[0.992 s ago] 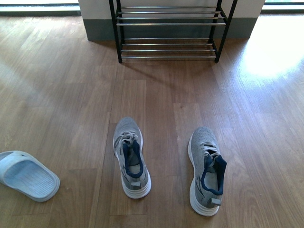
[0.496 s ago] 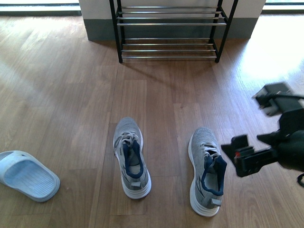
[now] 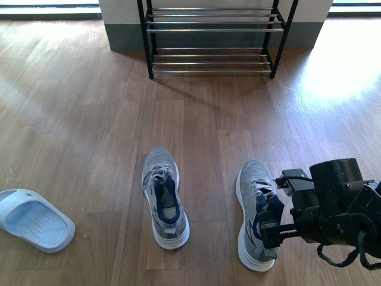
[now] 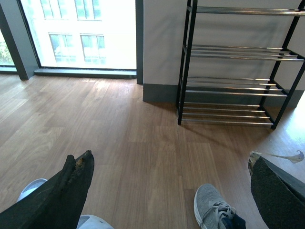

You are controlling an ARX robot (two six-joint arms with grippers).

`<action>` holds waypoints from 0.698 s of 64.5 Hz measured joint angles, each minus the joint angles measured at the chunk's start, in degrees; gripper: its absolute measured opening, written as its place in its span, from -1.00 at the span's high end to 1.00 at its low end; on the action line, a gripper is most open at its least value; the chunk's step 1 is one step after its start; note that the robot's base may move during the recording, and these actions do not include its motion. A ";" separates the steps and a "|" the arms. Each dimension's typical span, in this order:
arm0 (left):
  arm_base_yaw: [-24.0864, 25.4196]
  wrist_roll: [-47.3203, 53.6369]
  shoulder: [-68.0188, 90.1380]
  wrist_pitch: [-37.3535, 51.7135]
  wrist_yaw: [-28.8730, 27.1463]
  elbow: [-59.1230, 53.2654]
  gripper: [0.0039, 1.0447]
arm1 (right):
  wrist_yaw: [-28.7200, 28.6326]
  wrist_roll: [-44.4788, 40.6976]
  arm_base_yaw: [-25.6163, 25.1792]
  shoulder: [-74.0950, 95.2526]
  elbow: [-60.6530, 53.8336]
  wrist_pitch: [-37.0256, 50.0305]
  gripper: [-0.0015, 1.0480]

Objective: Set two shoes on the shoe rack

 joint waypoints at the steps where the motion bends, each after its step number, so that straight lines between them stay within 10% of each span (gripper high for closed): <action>1: 0.00 0.00 0.00 0.00 0.00 0.00 -0.83 | 0.09 0.04 -0.04 0.31 0.42 -0.13 -0.82; 11: 0.00 0.00 0.00 0.00 0.00 0.00 -0.83 | 0.35 0.98 -0.66 3.72 4.85 -1.46 -0.78; 45: 0.00 0.00 0.00 0.00 0.00 0.00 -0.83 | 1.51 1.57 -0.61 2.12 -0.50 7.96 0.88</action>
